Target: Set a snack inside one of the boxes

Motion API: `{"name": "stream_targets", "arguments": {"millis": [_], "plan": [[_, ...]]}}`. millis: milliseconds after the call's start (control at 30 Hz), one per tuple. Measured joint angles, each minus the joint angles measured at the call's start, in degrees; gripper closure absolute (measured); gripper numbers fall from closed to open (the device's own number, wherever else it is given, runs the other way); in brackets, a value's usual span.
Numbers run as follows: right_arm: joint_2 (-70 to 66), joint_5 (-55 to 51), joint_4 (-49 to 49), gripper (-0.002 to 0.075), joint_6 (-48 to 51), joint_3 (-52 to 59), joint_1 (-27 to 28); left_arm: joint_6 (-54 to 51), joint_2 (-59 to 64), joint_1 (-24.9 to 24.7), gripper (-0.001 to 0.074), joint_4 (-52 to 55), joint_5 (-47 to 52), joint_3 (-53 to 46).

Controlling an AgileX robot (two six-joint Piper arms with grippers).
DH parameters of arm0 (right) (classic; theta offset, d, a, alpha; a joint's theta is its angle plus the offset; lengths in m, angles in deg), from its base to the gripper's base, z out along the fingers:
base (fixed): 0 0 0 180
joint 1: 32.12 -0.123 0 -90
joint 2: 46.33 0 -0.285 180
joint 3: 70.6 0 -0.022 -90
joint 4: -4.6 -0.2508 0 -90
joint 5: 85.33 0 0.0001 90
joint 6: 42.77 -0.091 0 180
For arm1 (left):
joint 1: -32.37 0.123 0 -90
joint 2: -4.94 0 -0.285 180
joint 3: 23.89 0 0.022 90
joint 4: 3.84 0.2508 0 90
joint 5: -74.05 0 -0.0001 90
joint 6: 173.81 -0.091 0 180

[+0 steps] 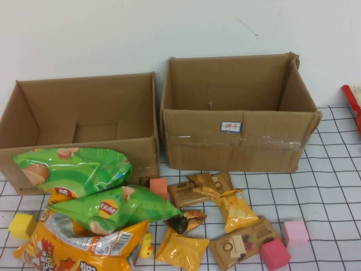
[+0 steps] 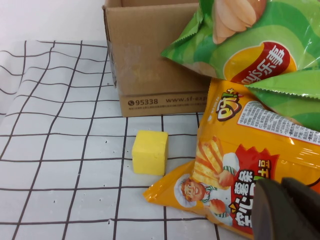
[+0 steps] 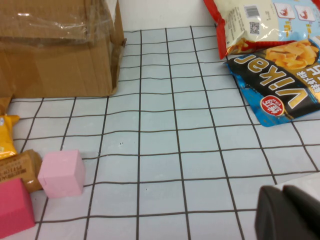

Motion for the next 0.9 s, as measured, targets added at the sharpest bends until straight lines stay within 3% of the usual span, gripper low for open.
{"name": "stream_targets", "arguments": {"millis": [533, 900], "plan": [[0.0, 0.0, -2.3, 0.0727, 0.0, 0.0, 0.0, 0.0, 0.0, 0.0, 0.0739, 0.0, 0.0, 0.0], [0.0, 0.0, -9.64, 0.0727, 0.0, 0.0, 0.0, 2.05, 0.0, 0.0, 0.0739, -2.78, -1.59, -0.13]]}}
